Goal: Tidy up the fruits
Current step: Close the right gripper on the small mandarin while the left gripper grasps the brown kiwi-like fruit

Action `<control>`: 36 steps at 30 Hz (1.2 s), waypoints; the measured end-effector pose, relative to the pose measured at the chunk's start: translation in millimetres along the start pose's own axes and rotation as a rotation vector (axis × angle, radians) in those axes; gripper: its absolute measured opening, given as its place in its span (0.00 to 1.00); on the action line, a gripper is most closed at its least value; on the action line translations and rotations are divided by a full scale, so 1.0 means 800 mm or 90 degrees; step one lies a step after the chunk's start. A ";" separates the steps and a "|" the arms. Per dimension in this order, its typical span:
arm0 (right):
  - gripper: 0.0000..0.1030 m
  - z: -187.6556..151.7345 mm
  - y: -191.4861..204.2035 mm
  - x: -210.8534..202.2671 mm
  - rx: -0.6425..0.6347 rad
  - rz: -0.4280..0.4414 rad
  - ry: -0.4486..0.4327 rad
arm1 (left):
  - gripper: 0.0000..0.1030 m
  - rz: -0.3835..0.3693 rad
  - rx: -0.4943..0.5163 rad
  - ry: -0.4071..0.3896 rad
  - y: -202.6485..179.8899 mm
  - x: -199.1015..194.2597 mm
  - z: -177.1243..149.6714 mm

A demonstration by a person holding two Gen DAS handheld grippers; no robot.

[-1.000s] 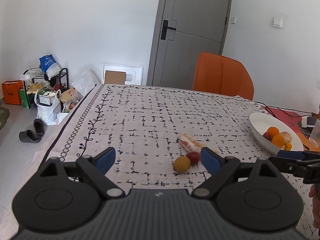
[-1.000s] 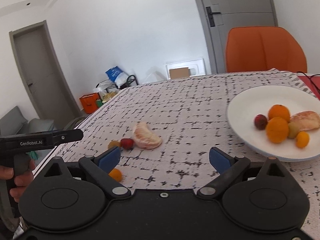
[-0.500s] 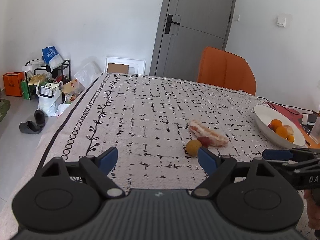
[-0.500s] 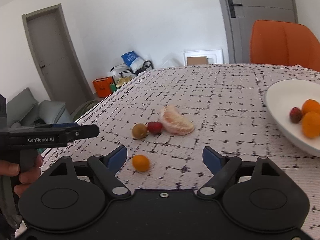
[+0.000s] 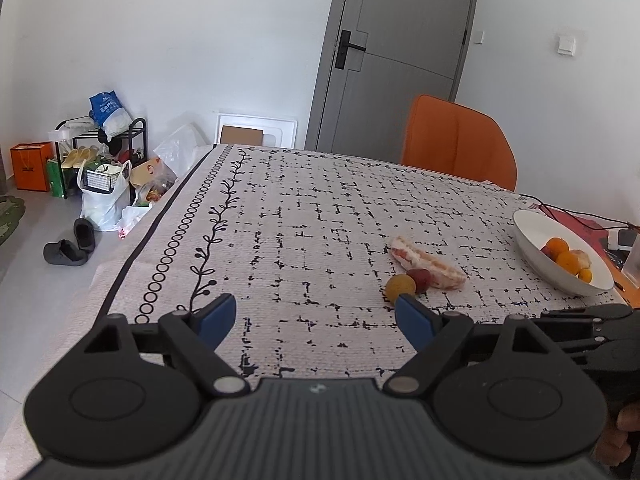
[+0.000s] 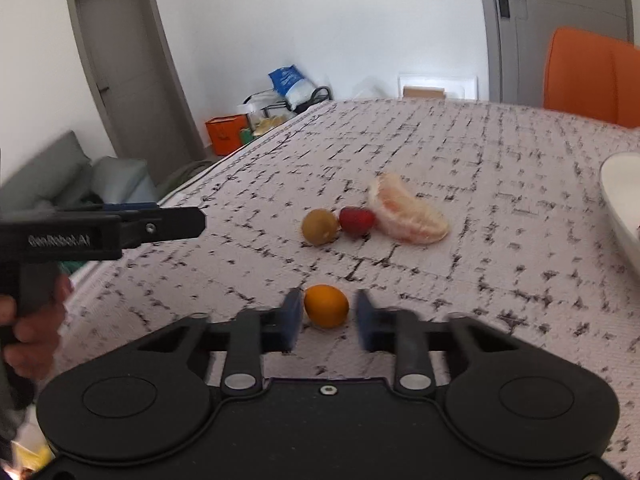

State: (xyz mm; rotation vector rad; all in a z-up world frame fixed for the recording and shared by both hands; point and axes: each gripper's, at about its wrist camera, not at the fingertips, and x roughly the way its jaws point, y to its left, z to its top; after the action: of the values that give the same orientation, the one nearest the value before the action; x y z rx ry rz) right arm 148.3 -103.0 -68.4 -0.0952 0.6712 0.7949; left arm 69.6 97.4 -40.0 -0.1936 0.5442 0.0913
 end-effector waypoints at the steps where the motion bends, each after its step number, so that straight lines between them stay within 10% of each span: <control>1: 0.21 0.000 -0.001 -0.001 -0.002 0.001 0.001 | 0.83 -0.001 0.001 0.001 -0.001 0.001 0.000; 27: 0.21 -0.004 -0.076 -0.049 0.060 -0.064 -0.037 | 0.58 -0.046 0.048 0.030 -0.069 0.068 0.011; 33: 0.21 -0.003 -0.093 -0.060 0.075 -0.080 -0.049 | 0.22 -0.046 0.051 0.059 -0.077 0.088 0.009; 36: 0.21 -0.003 -0.103 -0.065 0.086 -0.087 -0.058 | 0.22 -0.051 0.065 0.054 -0.084 0.085 0.009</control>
State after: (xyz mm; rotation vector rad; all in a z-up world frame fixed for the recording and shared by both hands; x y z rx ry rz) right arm 177.1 -194.6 -52.9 0.0176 0.6232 0.6169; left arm 140.8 35.7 -58.8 -0.1195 0.6229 -0.0227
